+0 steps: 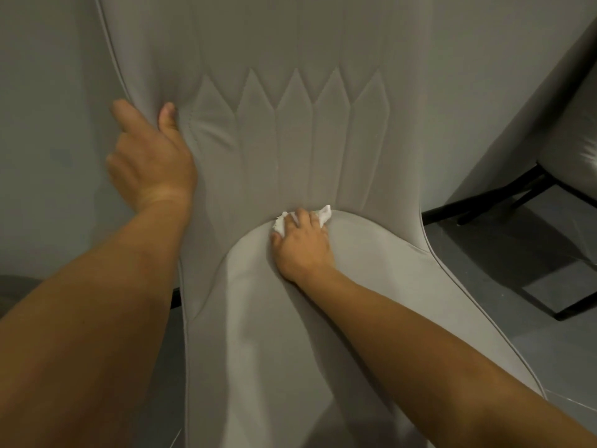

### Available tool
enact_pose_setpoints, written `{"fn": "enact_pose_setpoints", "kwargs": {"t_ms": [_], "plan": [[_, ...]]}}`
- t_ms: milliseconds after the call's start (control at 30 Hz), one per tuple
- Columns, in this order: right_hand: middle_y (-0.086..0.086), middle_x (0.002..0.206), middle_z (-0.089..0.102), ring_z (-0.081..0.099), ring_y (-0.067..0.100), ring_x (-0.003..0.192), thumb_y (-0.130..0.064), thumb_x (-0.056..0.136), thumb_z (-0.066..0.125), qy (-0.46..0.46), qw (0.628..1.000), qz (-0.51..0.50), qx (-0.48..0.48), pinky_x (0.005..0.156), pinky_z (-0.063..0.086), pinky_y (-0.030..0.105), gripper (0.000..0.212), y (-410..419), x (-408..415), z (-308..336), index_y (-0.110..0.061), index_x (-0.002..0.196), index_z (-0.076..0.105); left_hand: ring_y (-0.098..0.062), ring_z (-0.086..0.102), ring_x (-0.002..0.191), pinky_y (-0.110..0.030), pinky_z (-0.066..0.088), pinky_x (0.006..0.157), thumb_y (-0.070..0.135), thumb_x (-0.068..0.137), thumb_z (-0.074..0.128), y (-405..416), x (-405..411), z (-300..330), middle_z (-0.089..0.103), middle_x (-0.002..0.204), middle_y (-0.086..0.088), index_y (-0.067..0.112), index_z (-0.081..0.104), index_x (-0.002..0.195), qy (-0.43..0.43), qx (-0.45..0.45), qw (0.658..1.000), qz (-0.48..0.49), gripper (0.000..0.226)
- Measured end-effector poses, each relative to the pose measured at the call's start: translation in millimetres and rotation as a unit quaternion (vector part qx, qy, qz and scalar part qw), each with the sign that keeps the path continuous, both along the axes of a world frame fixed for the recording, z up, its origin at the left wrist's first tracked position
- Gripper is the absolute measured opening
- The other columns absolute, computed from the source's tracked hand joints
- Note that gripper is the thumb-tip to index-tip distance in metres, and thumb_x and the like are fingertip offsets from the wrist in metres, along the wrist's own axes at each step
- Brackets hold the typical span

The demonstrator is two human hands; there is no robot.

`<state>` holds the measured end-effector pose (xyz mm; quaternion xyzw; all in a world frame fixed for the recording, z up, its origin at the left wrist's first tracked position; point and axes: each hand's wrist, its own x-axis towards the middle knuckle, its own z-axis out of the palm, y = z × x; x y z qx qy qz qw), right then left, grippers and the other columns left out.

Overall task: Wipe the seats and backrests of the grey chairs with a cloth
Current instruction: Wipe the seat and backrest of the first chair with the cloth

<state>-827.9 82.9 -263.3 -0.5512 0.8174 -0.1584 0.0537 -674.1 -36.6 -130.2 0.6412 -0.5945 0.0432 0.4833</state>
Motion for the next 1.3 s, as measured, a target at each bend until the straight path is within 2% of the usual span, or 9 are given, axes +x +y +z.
{"fn": "enact_pose_setpoints", "kwargs": {"t_ms": [200, 400, 467, 533, 633, 767, 900, 1133, 1300], "plan": [[0.007, 0.142, 0.047, 0.031, 0.025, 0.14, -0.041, 0.104, 0.033, -0.012, 0.998, 0.052, -0.015, 0.119, 0.017, 0.046, 0.051, -2.8, -7.8, 0.7, -0.014, 0.145, 0.046, -0.05, 0.057, 0.085, -0.043, 0.024, 0.063, 0.055, 0.096, 0.03, 0.8, 0.2, 0.6, 0.063, 0.101, -0.03, 0.0, 0.038, 0.134, -0.005, 0.001, 1.0, 0.002, 0.067], [0.007, 0.145, 0.05, 0.029, 0.025, 0.145, -0.026, 0.102, 0.049, -0.082, 0.976, 0.199, 0.0, 0.119, 0.019, 0.036, 0.04, 0.8, -14.0, 6.1, -0.014, 0.139, 0.053, -0.049, 0.057, 0.084, -0.043, 0.023, 0.062, 0.056, 0.096, 0.03, 0.9, -0.2, 0.9, 0.065, 0.098, -0.027, 0.002, 0.041, 0.129, -0.01, -0.001, 1.0, 0.005, 0.064], [0.005, 0.146, 0.049, 0.027, 0.021, 0.147, -0.029, 0.102, 0.05, -0.112, 0.97, 0.215, 0.007, 0.116, 0.023, 0.034, 0.039, 1.6, -16.3, 8.7, -0.016, 0.139, 0.053, -0.049, 0.058, 0.085, -0.043, 0.023, 0.063, 0.056, 0.096, 0.029, 1.1, 0.8, 1.1, 0.065, 0.099, -0.027, 0.002, 0.041, 0.129, -0.015, 0.005, 1.0, 0.005, 0.064], [-0.001, 0.15, 0.045, 0.026, 0.018, 0.147, -0.044, 0.101, 0.046, -0.048, 0.974, 0.221, 0.012, 0.118, 0.023, 0.037, 0.046, 3.9, -21.5, 6.4, -0.023, 0.141, 0.051, -0.049, 0.058, 0.085, -0.043, 0.023, 0.062, 0.056, 0.096, 0.03, 1.1, 1.1, 1.2, 0.065, 0.099, -0.028, 0.003, 0.042, 0.128, -0.016, 0.007, 1.0, 0.001, 0.063], [-0.009, 0.155, 0.036, 0.024, 0.015, 0.146, -0.064, 0.098, 0.032, 0.054, 0.981, 0.185, 0.034, 0.12, 0.015, 0.044, 0.058, 6.9, -34.1, 4.2, -0.036, 0.147, 0.039, -0.05, 0.057, 0.085, -0.043, 0.024, 0.062, 0.055, 0.096, 0.032, 0.9, 2.3, 1.2, 0.064, 0.1, -0.029, 0.003, 0.042, 0.125, -0.01, 0.01, 1.0, 0.002, 0.06], [-0.008, 0.155, 0.036, 0.026, 0.016, 0.144, -0.064, 0.097, 0.027, 0.091, 0.99, 0.1, 0.029, 0.12, 0.011, 0.049, 0.06, 16.0, -61.7, 5.1, -0.034, 0.148, 0.038, -0.05, 0.057, 0.086, -0.043, 0.023, 0.063, 0.054, 0.096, 0.032, 0.9, 2.6, 2.0, 0.063, 0.101, -0.029, 0.003, 0.042, 0.123, -0.009, 0.01, 1.0, -0.002, 0.059], [-0.008, 0.152, 0.037, 0.024, 0.018, 0.145, -0.063, 0.094, 0.027, 0.053, 0.998, 0.023, 0.026, 0.119, 0.014, 0.052, 0.058, 27.6, -72.8, 1.9, -0.033, 0.143, 0.041, -0.05, 0.057, 0.087, -0.043, 0.023, 0.063, 0.055, 0.095, 0.03, -2.2, 2.2, -0.5, 0.063, 0.102, -0.029, 0.001, 0.042, 0.127, -0.007, 0.003, 1.0, 0.006, 0.064], [0.001, 0.139, 0.049, 0.03, 0.025, 0.139, -0.059, 0.095, 0.038, -0.013, 0.999, -0.031, -0.033, 0.118, 0.022, 0.043, 0.06, 18.4, -55.0, -5.8, -0.021, 0.14, 0.049, -0.052, 0.056, 0.088, -0.044, 0.022, 0.064, 0.056, 0.095, 0.029, -1.8, 1.0, -3.2, 0.061, 0.103, -0.032, 0.001, 0.036, 0.134, -0.01, 0.011, 1.0, 0.009, 0.068], [0.005, 0.133, 0.051, 0.034, 0.028, 0.137, -0.052, 0.098, 0.039, -0.002, 0.999, -0.015, -0.044, 0.119, 0.018, 0.04, 0.047, 15.9, -58.7, -4.8, -0.022, 0.131, 0.056, -0.053, 0.055, 0.091, -0.051, 0.036, 0.069, 0.054, 0.096, 0.031, 3.4, 2.2, 2.1, 0.06, 0.107, -0.032, 0.0, 0.034, 0.133, -0.021, 0.034, 0.999, -0.001, 0.066]]}}
